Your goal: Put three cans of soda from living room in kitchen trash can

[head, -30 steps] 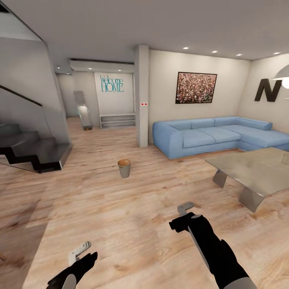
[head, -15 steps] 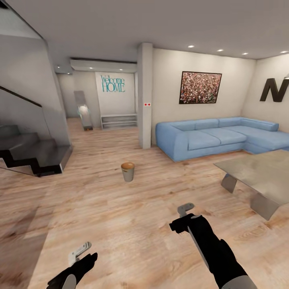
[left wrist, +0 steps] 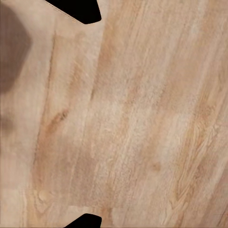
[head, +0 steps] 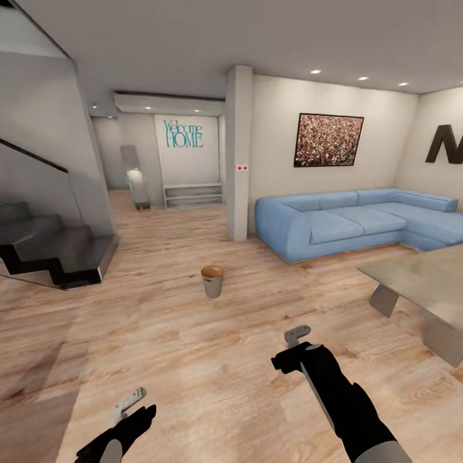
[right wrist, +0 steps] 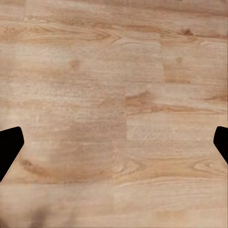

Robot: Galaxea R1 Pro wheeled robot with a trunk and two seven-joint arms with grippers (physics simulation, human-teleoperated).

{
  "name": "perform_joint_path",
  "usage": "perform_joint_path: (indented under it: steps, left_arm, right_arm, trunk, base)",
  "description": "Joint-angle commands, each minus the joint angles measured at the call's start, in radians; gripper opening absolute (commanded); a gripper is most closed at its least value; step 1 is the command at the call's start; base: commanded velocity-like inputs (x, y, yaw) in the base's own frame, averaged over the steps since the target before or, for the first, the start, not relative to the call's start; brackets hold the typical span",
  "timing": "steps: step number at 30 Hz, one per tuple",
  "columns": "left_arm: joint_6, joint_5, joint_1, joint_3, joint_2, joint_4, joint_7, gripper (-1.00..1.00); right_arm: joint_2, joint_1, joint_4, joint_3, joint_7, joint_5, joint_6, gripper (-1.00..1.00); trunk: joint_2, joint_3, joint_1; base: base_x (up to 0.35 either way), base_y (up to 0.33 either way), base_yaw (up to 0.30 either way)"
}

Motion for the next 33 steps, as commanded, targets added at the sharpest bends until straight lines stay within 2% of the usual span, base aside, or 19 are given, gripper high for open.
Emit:
perform_joint_path:
  steps: [1,9,33]
  left_arm:
    - [0.0,0.0,0.0,0.0,0.0,0.0,0.0,1.0]
    - [0.0,0.0,0.0,0.0,0.0,0.001,0.0,1.0]
    - [-0.001,0.0,0.0,0.0,0.0,0.003,-0.001,1.0]
  right_arm:
    - [0.0,0.0,0.0,0.0,0.0,0.0,0.0,1.0]
    - [0.0,0.0,0.0,-0.001,0.0,0.0,0.0,1.0]
    - [0.0,0.0,0.0,-0.002,0.0,-0.001,0.0,1.0]
  trunk:
    - [0.0,0.0,0.0]
    - [0.0,0.0,0.0]
    - [0.0,0.0,0.0]
  base:
    - [0.295,0.209,0.0]
    - [0.303,0.184,0.0]
    - [0.334,0.106,0.0]
